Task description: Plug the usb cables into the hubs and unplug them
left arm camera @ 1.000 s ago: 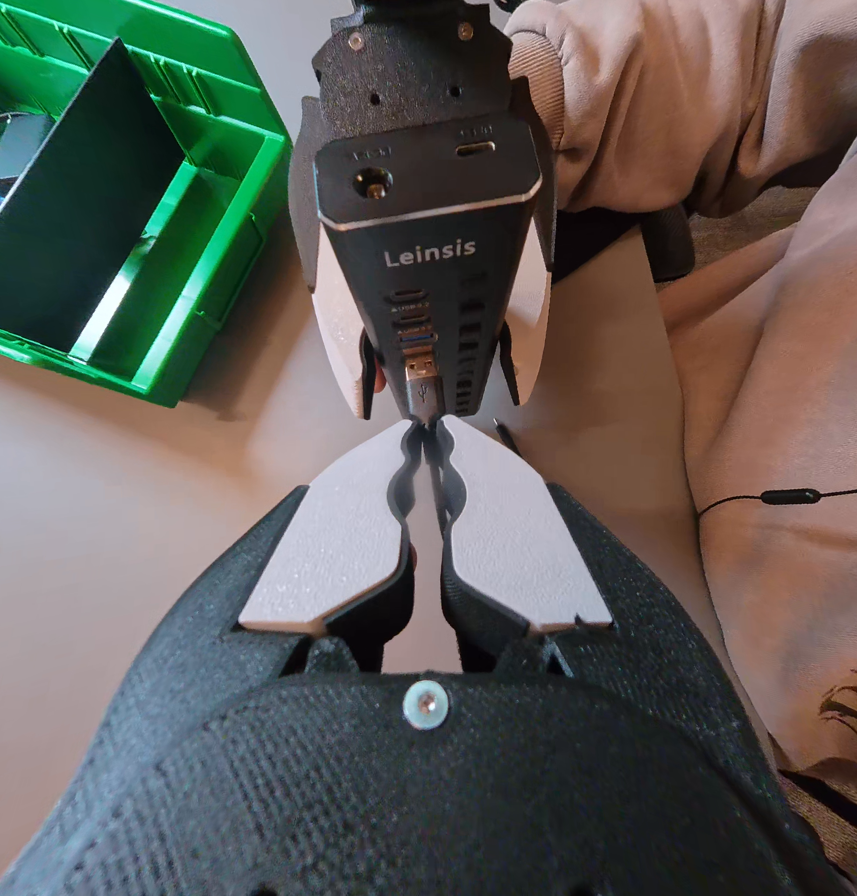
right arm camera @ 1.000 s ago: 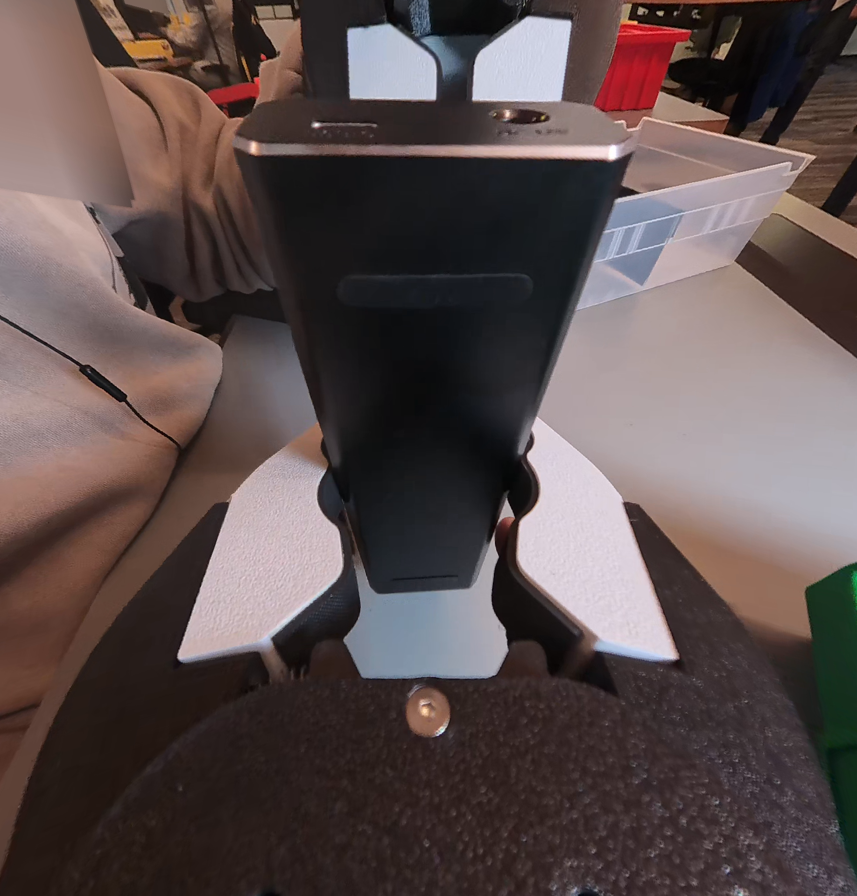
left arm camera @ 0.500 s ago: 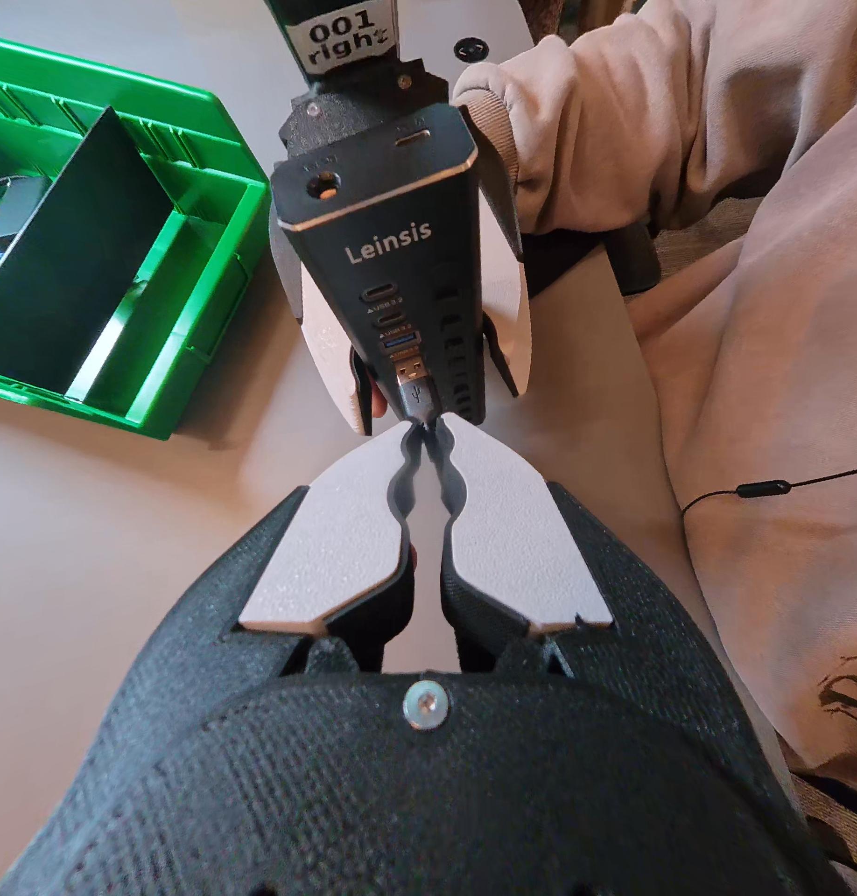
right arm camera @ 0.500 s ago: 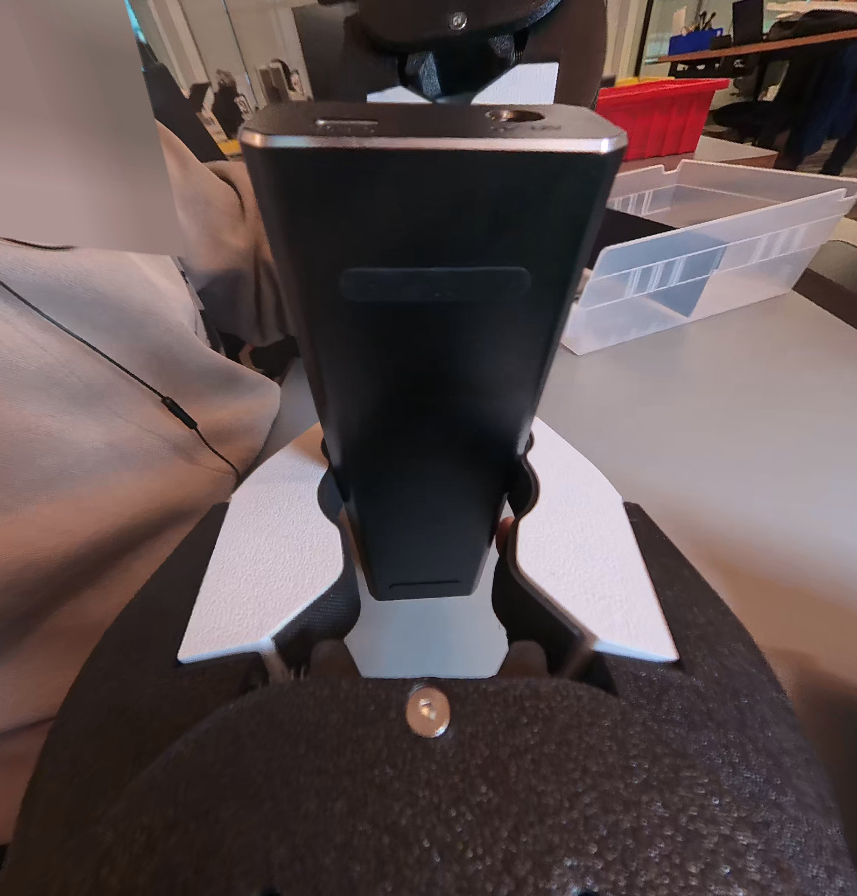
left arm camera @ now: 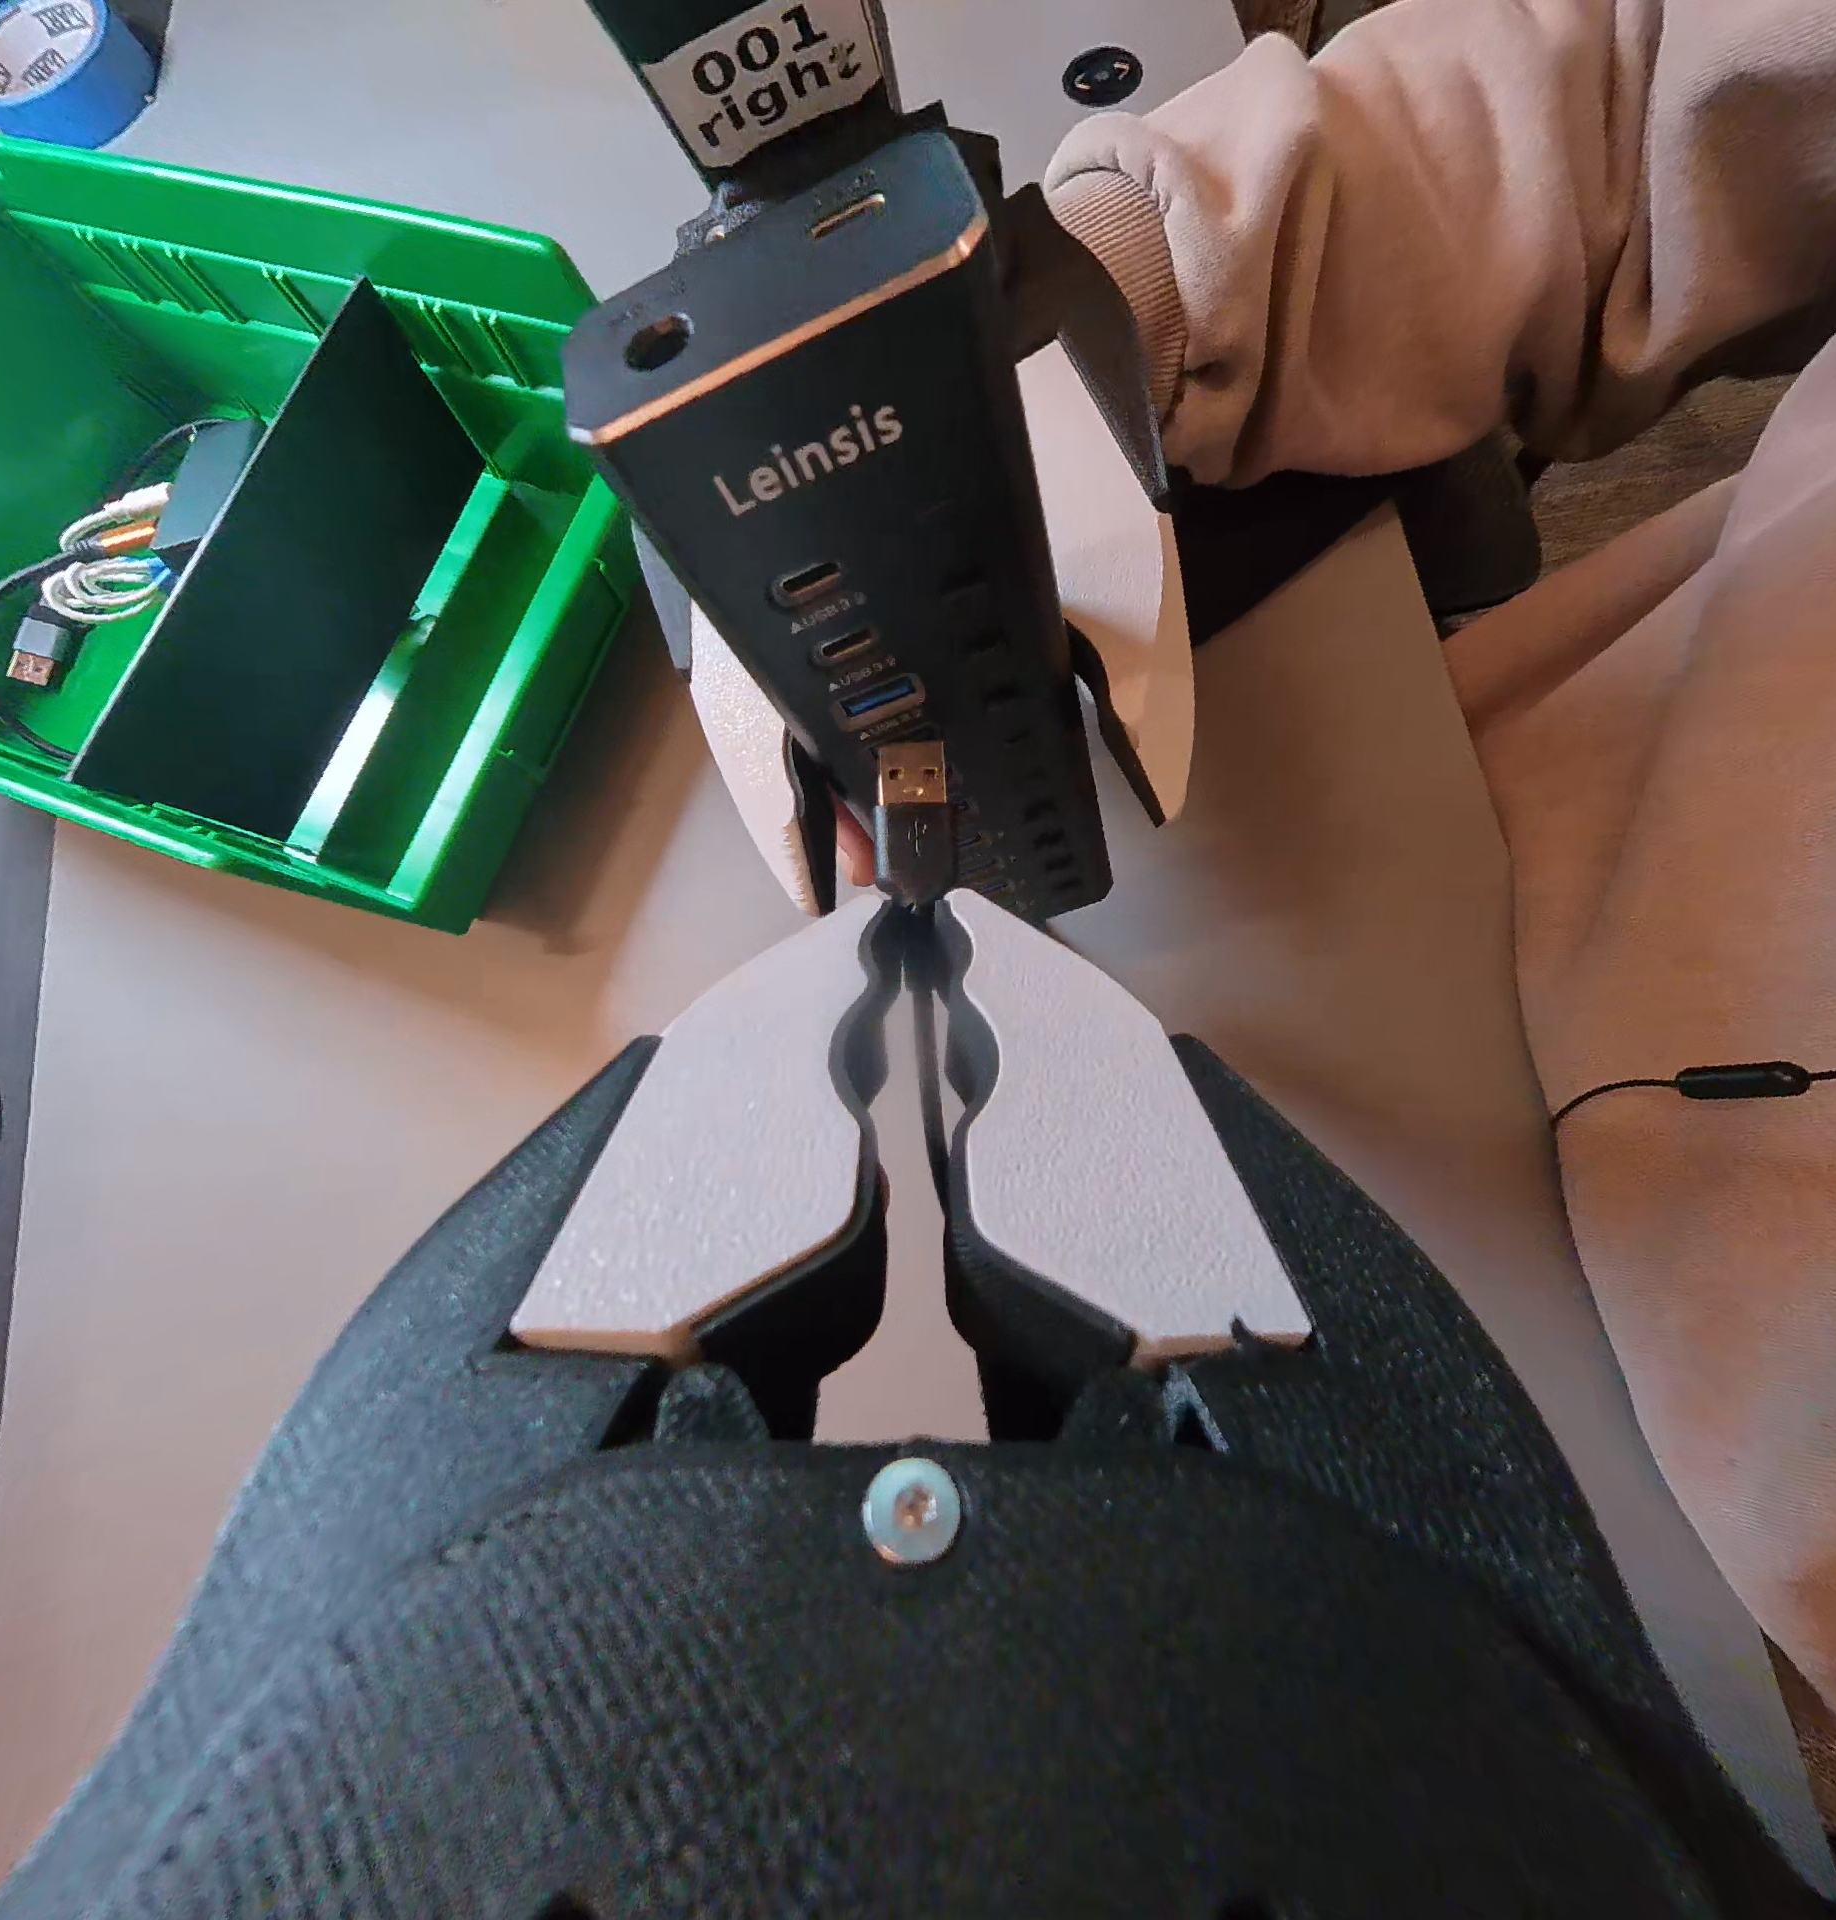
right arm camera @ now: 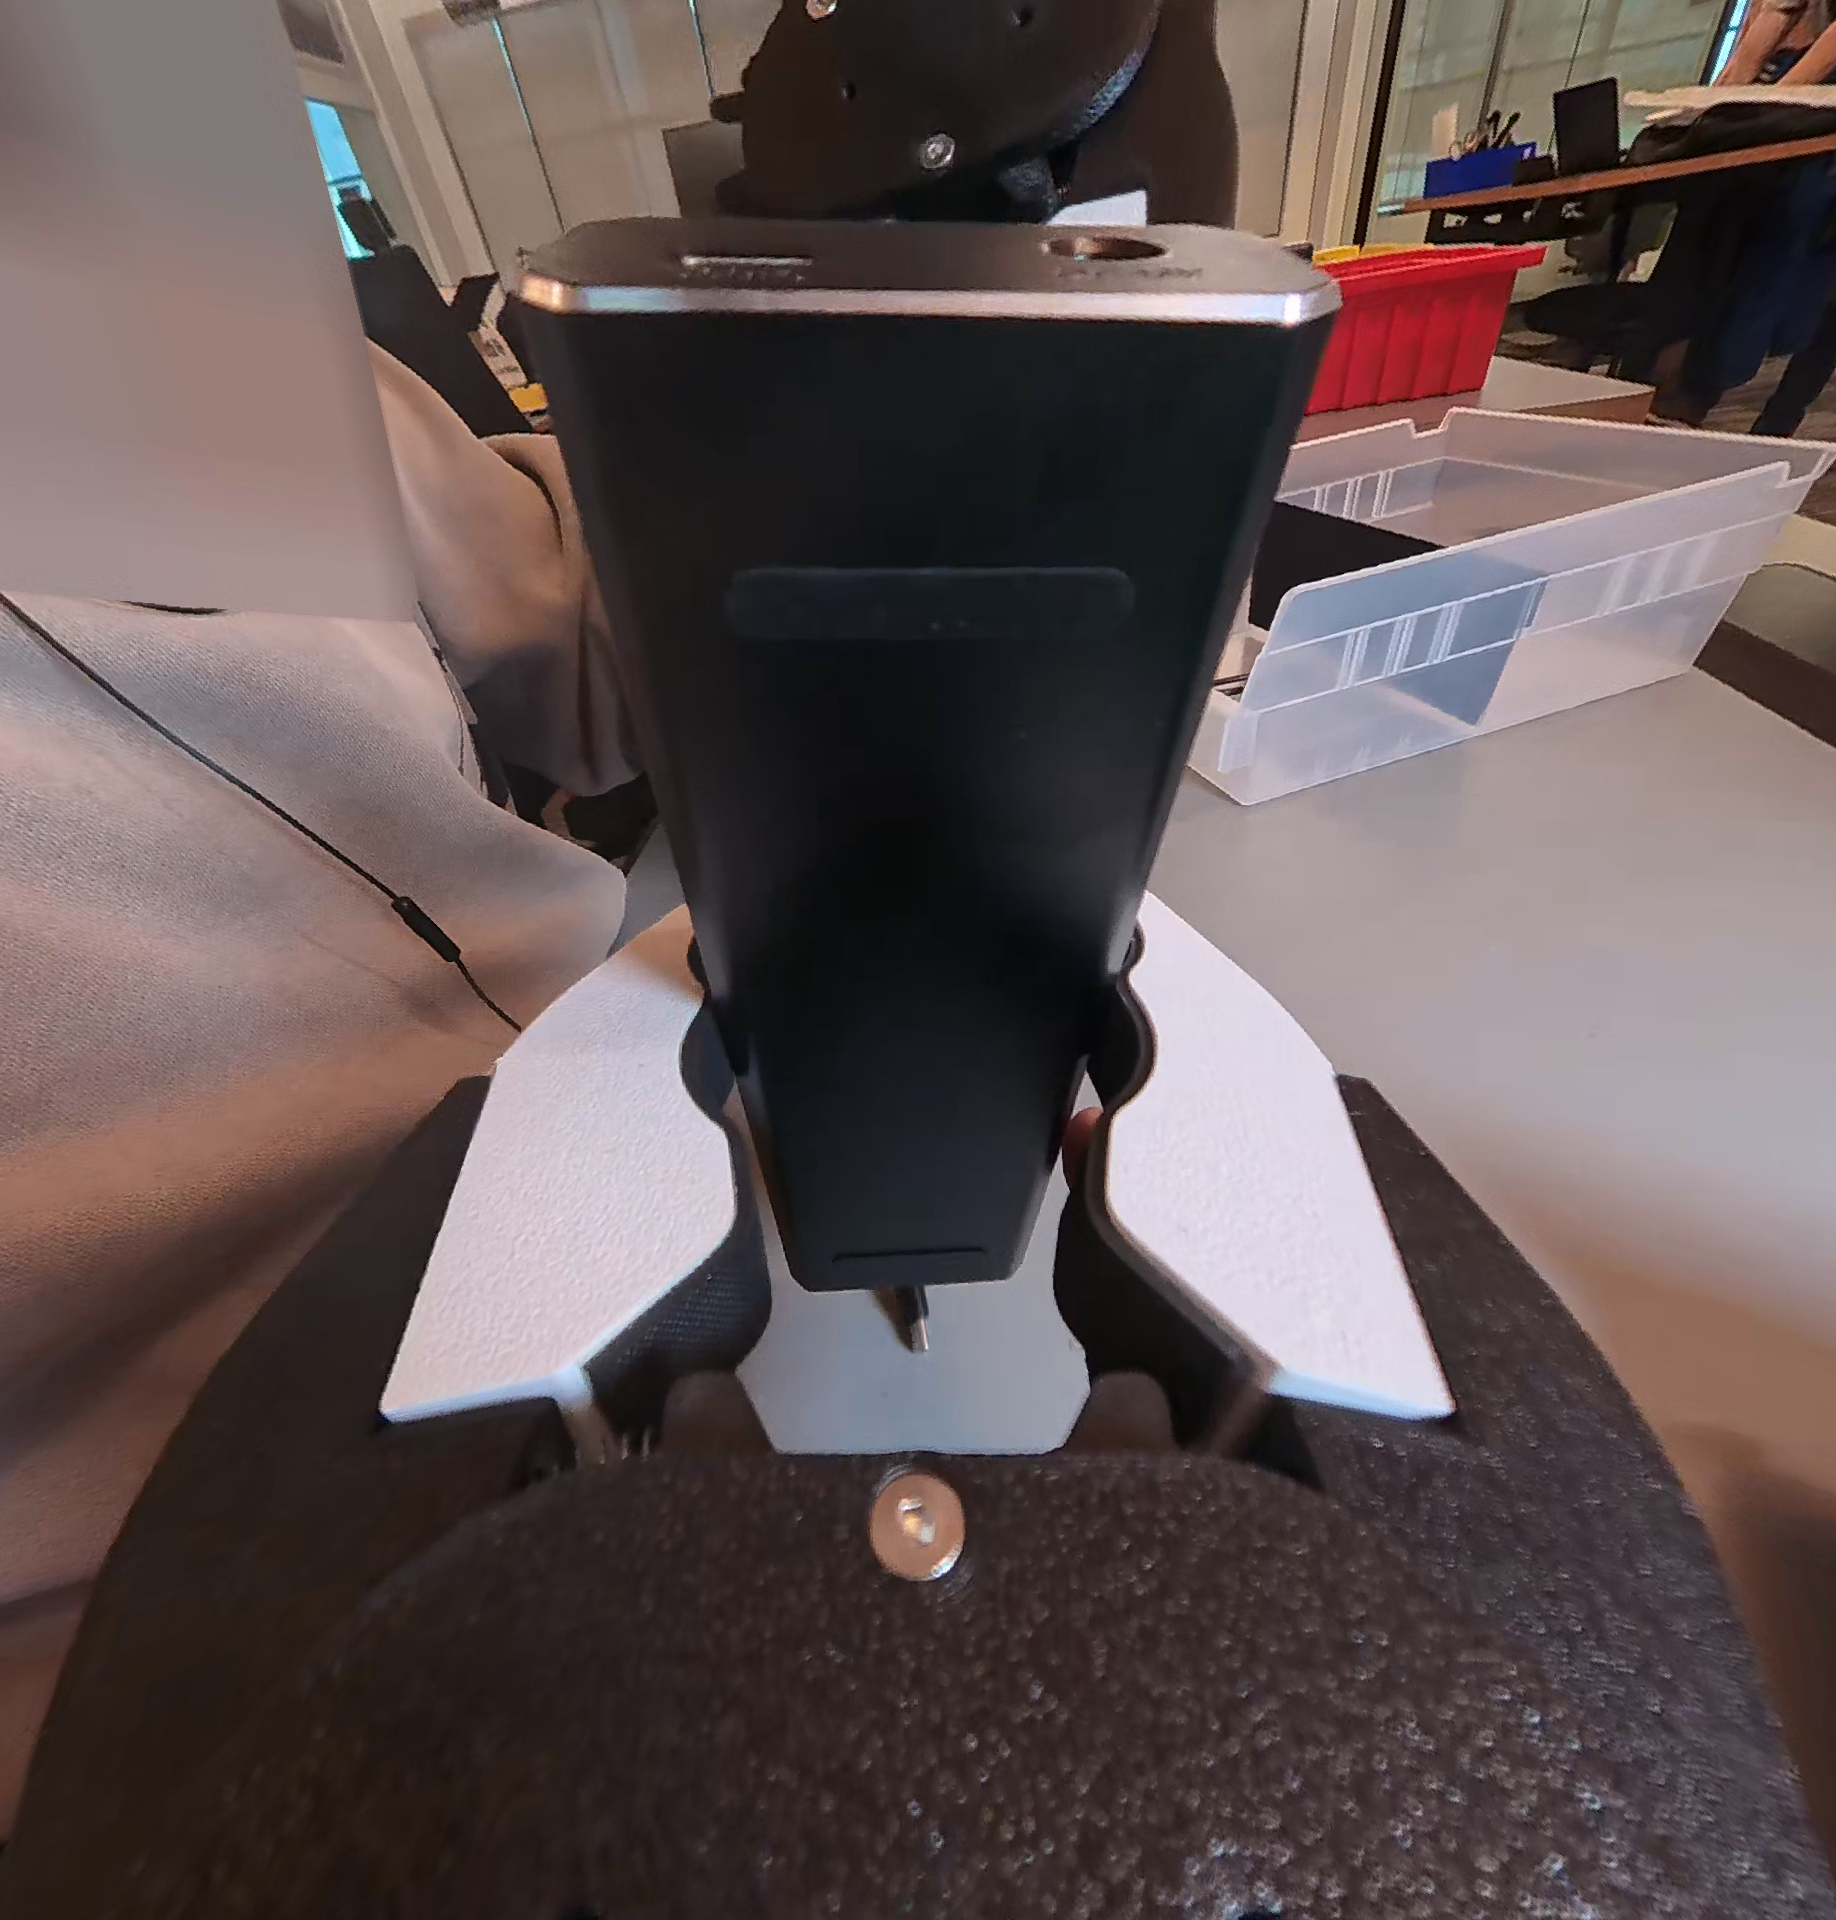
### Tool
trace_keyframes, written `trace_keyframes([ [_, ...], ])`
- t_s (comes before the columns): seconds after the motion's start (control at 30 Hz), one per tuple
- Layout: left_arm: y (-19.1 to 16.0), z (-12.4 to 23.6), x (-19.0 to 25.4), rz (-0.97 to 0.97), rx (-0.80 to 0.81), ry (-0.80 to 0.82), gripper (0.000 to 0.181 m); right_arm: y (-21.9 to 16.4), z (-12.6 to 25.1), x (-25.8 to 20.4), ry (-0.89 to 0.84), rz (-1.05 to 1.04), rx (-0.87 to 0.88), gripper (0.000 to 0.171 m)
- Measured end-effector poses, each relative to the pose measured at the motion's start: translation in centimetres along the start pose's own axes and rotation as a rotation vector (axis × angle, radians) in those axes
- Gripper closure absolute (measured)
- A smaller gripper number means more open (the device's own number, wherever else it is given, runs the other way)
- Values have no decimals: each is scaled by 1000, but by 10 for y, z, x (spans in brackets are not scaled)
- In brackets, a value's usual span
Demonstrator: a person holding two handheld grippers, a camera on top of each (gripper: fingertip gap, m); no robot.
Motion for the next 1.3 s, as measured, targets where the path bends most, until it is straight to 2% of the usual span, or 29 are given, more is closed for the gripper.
trace_keyframes([
  [0.03, -1, 0, 0, 14, 2, -10, 175, -1, 0, 0, -5, 6, -4, 103],
  [0.57, -2, -1, -2, 156, 59, -116, 175, -7, -1, 8, -91, 86, -58, 103],
  [1.0, -5, -5, -3, 151, -13, -49, 176, -12, -2, 13, -133, 134, -88, 103],
  [1.3, -2, -1, 3, 127, 19, -99, 176, -11, -4, 7, -103, 138, -80, 103],
])
Point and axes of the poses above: each gripper's, where its closed fingertips meet, z back along the fingers, y out of its top, x = y × z across the jaws, the point moved 1 cm from there along z, back along the fingers, and after that the axes turned 2 degrees about -x, right-handed, at the moved point
